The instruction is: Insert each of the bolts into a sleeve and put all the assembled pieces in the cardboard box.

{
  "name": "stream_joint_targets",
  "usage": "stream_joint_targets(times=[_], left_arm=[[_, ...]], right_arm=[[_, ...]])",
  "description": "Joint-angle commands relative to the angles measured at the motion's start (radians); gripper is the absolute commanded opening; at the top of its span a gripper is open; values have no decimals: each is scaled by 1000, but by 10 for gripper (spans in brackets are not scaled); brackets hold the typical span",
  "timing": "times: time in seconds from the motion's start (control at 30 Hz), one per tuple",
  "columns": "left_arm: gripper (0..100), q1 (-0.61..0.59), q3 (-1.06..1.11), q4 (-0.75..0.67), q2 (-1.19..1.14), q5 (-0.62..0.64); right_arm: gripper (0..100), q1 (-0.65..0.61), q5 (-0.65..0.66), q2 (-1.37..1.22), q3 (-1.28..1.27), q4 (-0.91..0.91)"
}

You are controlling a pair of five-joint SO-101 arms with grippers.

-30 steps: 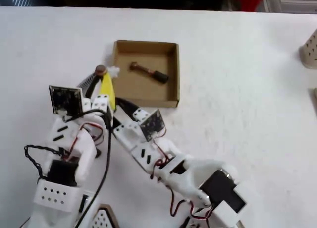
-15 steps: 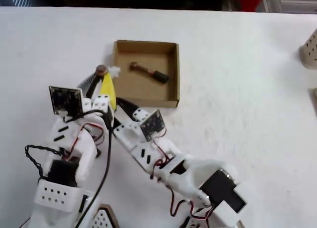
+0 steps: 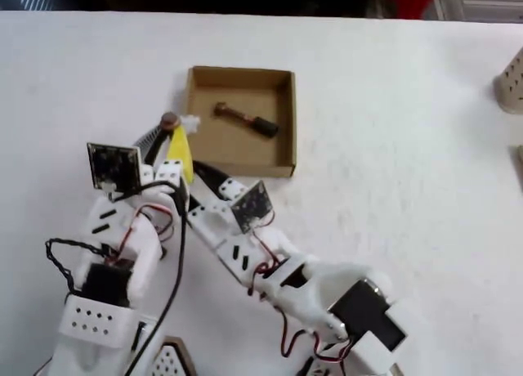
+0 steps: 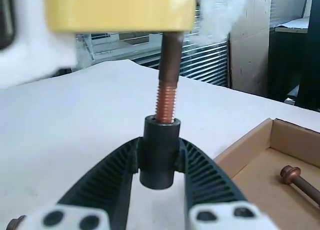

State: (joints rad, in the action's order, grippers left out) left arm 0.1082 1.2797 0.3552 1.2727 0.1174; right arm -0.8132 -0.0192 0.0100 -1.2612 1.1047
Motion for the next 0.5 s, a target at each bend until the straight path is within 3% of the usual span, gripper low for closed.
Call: stream_joint_targets(times=[0.0,0.23,0.4,0.47], left_arm=[[20,15,-14,-11,16,11],[34,19,-14,-9,16,9],[214,13,-14,57,16,17],[221,13,-14,69,16,17]], right_arm=[[17,4,11,15,8,28],[17,5,11,13,8,28],[17,2,15,7,8,28],[17,2,15,7,8,28]])
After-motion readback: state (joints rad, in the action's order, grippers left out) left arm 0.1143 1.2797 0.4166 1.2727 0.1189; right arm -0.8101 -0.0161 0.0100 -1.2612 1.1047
